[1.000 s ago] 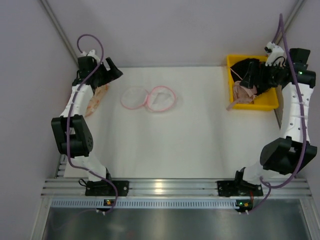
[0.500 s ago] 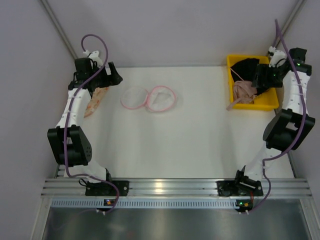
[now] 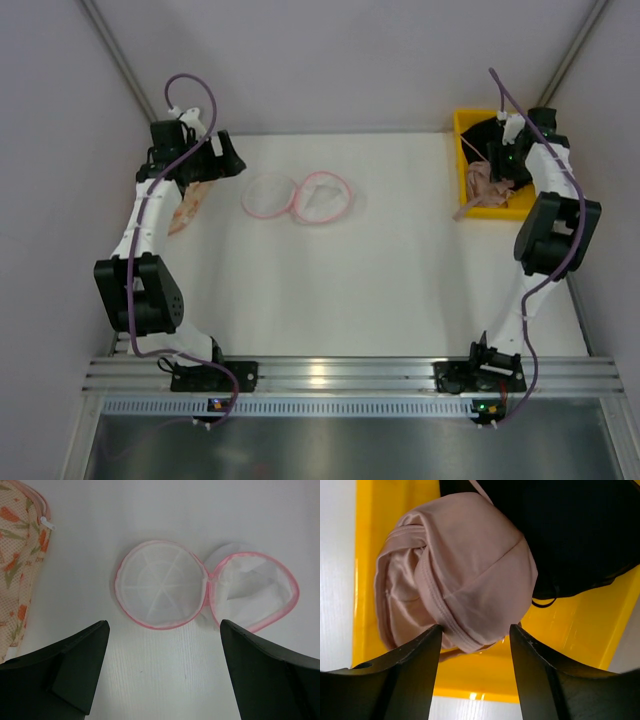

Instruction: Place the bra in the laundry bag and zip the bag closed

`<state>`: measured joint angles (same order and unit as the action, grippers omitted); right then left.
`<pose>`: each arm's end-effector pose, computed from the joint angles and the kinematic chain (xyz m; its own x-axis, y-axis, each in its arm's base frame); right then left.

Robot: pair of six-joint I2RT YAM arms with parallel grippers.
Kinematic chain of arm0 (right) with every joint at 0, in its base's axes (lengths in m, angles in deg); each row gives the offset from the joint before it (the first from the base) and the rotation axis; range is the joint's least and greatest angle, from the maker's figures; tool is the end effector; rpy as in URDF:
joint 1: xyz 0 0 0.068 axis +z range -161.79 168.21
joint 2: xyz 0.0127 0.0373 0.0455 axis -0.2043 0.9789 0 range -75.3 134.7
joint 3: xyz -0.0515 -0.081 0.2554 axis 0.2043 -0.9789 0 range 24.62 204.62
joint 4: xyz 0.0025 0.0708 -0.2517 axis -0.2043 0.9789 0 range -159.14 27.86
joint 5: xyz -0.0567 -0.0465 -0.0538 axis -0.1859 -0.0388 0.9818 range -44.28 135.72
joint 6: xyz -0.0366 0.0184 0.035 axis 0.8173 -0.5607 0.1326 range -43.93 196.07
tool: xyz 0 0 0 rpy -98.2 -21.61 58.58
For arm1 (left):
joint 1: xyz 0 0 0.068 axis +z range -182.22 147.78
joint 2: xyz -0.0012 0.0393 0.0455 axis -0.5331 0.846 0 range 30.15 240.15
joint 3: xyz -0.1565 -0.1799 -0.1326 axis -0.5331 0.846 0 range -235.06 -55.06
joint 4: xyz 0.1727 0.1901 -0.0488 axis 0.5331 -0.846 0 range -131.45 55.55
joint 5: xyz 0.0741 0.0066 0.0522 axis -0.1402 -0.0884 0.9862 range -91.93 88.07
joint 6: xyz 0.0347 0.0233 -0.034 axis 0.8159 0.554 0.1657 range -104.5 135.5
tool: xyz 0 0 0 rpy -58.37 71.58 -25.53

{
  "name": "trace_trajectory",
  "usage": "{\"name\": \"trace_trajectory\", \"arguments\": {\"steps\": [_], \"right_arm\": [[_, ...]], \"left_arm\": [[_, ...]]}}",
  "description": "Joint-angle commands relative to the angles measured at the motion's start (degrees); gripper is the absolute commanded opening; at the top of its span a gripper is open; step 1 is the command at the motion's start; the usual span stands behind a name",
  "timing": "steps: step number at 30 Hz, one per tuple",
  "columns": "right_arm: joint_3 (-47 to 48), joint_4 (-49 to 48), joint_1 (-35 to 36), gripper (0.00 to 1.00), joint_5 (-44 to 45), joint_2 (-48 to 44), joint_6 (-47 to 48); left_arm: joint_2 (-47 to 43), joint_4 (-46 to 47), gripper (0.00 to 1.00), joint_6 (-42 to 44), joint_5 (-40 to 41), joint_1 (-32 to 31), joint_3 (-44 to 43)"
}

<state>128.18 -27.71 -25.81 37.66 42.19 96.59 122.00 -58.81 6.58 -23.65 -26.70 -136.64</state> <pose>0.4440 -0.1057 0.2571 -0.8046 -0.1568 -0.5728 -0.1275 0.9876 -0.0913 0.3679 0.0223 0.3319 -0.5920 -0.2020 -0.7802 0.1235 0.9339 -0.3355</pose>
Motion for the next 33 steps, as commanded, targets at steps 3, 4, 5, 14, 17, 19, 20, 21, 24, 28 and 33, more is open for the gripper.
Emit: {"name": "trace_trajectory", "arguments": {"steps": [3, 4, 5, 14, 17, 19, 20, 21, 24, 28, 33], "right_arm": [[2.34, -5.75, 0.75, 0.57, 4.72, 3.88, -0.74], [2.25, -5.75, 1.01, 0.55, 4.71, 4.15, -0.13], [1.99, -5.66, 1.10, 0.52, 4.71, 4.24, 0.23], [1.11, -3.82, 1.10, 0.00, 1.21, -5.59, 1.28], [1.81, -1.28, 1.01, 0.00, -3.53, -11.83, 1.46], [1.81, -0.04, 1.10, 0.00, -6.79, -14.91, 1.37], [1.81, 1.18, 1.19, 0.00, -7.84, -17.53, 1.37], [1.72, 1.55, 1.10, 0.00, -9.16, -18.78, 1.37], [1.11, 2.86, 1.19, 0.00, -11.45, -23.17, 0.41], [0.49, 3.39, 1.71, 0.00, -13.65, -29.14, -2.40], [0.32, 3.66, 3.38, 0.00, -16.99, -34.34, -6.01]], "left_arm": [[-3.08, -1.39, 0.98, 1.72, 0.01, 0.02, -0.95], [-3.08, -1.48, 0.98, 1.98, 0.27, -0.07, -1.04], [-3.08, -1.48, 0.98, 2.07, 0.36, 0.02, -1.21], [-2.73, -1.48, 0.95, 2.60, -3.93, 0.02, -1.83], [-2.73, -1.39, 0.93, 4.88, -5.44, -0.33, -1.83], [-2.91, -1.39, 0.93, 7.78, -5.53, -1.47, -1.83], [-3.00, -1.39, 0.93, 8.39, -5.44, -2.08, -1.83], [-3.00, -1.39, 0.93, 11.45, -4.83, -3.40, -1.83], [-3.00, -0.95, 0.94, 13.75, -5.18, -5.77, -1.74], [-3.70, 2.55, 0.96, 14.47, -6.75, -11.13, -0.16], [-4.14, 8.70, 0.98, 13.77, -8.87, -19.29, 2.21]]}}
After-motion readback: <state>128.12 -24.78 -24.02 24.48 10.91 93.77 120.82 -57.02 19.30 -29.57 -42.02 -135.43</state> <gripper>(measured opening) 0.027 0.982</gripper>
